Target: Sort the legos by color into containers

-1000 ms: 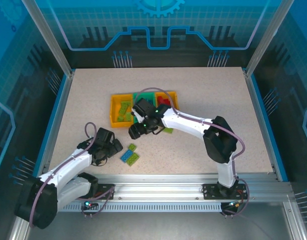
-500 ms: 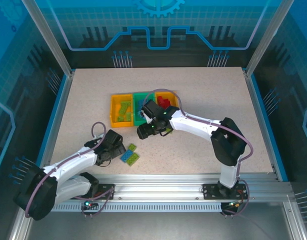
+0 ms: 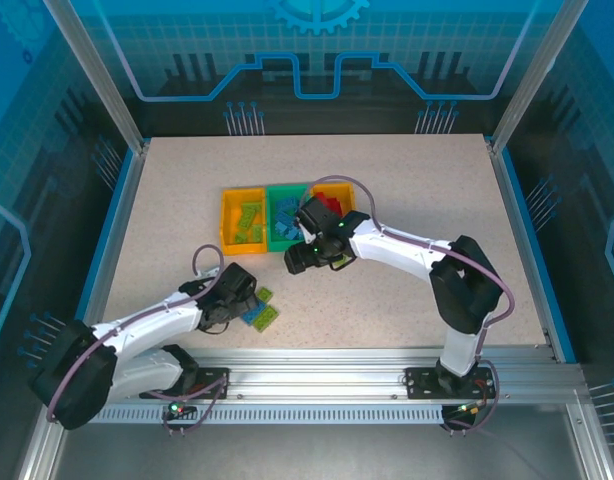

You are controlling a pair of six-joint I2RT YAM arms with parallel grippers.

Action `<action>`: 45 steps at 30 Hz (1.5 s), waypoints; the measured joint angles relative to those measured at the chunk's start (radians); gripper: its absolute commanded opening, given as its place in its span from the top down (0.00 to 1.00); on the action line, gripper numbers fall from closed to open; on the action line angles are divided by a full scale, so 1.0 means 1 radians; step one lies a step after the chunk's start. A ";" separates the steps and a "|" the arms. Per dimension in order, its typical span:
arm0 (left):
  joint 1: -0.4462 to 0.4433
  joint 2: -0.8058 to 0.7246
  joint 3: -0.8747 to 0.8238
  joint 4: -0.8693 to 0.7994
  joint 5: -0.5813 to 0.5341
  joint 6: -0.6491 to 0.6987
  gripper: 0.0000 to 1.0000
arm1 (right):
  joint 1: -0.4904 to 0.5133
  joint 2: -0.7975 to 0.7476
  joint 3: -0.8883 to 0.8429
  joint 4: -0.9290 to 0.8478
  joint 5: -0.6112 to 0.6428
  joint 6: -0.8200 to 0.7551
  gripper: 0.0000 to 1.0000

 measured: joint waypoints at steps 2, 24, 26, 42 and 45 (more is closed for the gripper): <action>-0.006 0.023 0.013 -0.001 0.000 -0.003 0.01 | -0.005 -0.006 -0.002 0.002 0.001 0.003 0.22; -0.012 0.279 0.192 -0.096 0.020 -0.022 0.01 | -0.029 -0.100 -0.133 0.014 0.028 0.005 0.24; -0.012 0.279 0.194 -0.096 0.022 -0.021 0.01 | -0.018 -0.100 -0.136 0.013 0.034 0.006 0.24; 0.104 -0.004 0.141 0.029 0.199 0.018 0.01 | 0.140 0.054 -0.018 0.002 0.086 0.066 0.21; 0.150 -0.062 0.113 0.005 0.205 0.035 0.01 | 0.148 0.072 -0.012 0.007 0.085 0.030 0.20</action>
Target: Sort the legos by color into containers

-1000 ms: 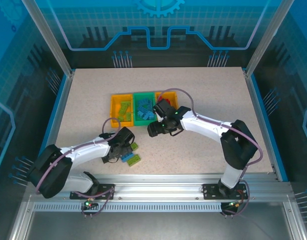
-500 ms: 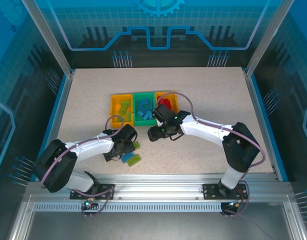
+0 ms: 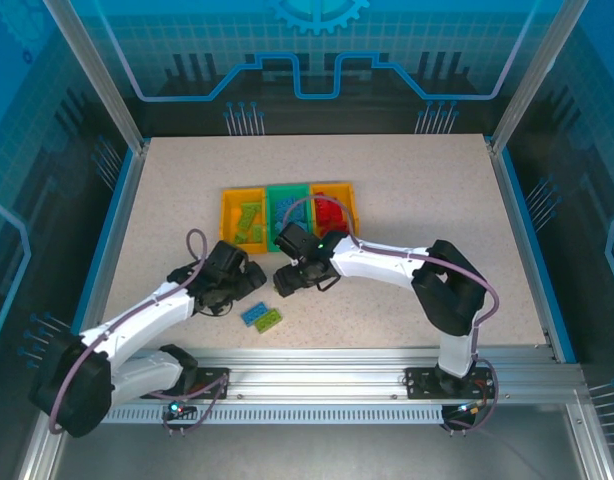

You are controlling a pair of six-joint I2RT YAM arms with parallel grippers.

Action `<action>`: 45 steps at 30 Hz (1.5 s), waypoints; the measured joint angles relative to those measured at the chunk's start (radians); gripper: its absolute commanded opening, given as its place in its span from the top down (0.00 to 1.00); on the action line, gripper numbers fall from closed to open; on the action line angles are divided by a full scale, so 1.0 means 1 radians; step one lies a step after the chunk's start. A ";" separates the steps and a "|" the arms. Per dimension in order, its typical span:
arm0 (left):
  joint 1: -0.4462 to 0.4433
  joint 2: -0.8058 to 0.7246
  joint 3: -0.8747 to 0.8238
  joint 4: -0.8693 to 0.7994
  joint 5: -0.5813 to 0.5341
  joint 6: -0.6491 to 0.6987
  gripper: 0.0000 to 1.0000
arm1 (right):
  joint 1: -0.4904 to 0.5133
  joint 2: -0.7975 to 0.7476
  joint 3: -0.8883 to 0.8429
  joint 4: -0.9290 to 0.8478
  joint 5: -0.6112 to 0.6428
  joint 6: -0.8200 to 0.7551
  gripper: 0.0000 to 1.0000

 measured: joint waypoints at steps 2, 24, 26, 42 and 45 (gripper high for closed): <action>0.028 -0.035 -0.018 -0.020 0.003 0.010 0.01 | 0.006 0.017 0.012 0.002 -0.003 -0.041 0.20; 0.137 -0.159 -0.076 -0.089 0.029 0.050 0.01 | 0.028 0.198 0.156 -0.040 -0.079 -0.327 0.55; 0.141 -0.164 -0.077 -0.090 0.030 0.050 0.01 | 0.028 0.200 0.158 -0.048 -0.073 -0.332 0.62; 0.145 -0.175 -0.100 -0.105 0.040 0.064 0.01 | -0.074 0.178 0.408 -0.044 -0.139 -0.203 0.71; 0.145 -0.176 -0.109 -0.103 0.057 0.059 0.01 | -0.117 0.230 0.570 -0.045 -0.155 -0.161 0.70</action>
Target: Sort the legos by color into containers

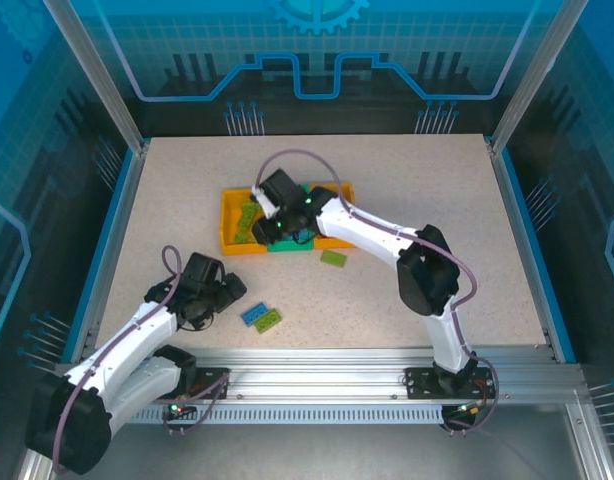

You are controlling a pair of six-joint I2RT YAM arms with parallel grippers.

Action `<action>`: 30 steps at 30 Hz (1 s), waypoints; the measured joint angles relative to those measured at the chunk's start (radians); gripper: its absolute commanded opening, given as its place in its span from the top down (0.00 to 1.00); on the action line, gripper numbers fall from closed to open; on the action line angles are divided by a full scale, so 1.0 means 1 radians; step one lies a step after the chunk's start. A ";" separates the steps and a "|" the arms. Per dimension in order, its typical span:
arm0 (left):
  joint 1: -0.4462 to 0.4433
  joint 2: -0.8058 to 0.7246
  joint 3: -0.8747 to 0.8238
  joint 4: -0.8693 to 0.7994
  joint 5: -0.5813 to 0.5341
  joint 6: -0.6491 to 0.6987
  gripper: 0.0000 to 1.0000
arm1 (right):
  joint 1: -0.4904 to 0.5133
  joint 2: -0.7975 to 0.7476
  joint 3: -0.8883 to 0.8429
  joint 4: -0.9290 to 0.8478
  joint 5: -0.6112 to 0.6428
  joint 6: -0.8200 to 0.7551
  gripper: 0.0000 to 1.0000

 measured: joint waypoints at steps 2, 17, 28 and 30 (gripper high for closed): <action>0.000 -0.001 -0.003 0.000 0.011 -0.008 0.01 | -0.014 0.061 0.117 -0.010 -0.010 0.018 0.70; -0.144 0.023 -0.003 0.008 0.027 -0.091 0.01 | -0.023 0.404 0.520 -0.156 -0.068 0.092 0.34; -0.282 0.113 0.033 0.029 0.014 -0.195 0.01 | -0.019 0.332 0.463 -0.163 -0.088 0.099 0.21; -0.293 0.134 0.053 0.029 0.011 -0.200 0.01 | -0.019 0.274 0.407 -0.161 -0.082 0.095 0.20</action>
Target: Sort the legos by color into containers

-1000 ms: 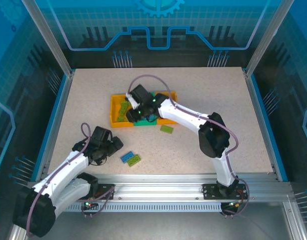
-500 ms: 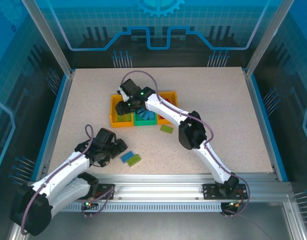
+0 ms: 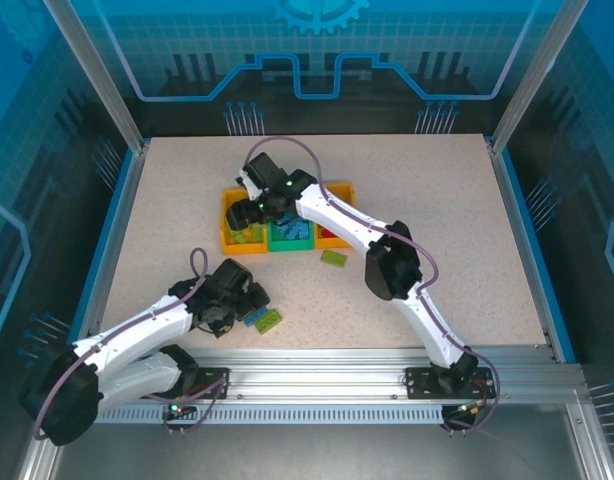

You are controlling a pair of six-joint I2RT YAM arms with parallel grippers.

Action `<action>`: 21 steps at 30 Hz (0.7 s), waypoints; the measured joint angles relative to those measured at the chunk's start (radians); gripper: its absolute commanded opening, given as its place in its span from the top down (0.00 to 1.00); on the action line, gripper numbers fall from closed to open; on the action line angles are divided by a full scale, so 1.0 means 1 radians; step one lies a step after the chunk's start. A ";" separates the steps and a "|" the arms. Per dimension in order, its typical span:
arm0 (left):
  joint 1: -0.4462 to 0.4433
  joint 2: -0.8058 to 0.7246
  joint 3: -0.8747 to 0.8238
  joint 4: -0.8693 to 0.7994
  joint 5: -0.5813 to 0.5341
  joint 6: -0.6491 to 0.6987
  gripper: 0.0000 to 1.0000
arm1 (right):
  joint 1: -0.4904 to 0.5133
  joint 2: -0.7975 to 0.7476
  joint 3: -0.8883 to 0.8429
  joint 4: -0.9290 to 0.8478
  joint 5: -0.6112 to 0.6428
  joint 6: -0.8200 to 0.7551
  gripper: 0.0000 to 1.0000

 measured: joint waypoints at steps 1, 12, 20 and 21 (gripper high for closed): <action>-0.003 0.012 0.008 0.001 0.000 -0.002 0.01 | -0.001 -0.030 -0.028 0.001 0.004 -0.001 0.19; -0.008 0.177 0.058 0.064 0.002 -0.001 0.02 | -0.089 -0.443 -0.539 0.129 0.074 -0.011 0.15; -0.011 0.213 0.061 0.081 0.002 -0.001 0.09 | -0.238 -0.612 -0.835 0.174 0.107 -0.011 0.14; -0.011 0.213 0.061 0.079 0.002 -0.001 0.10 | -0.255 -0.631 -0.864 0.181 0.107 -0.011 0.14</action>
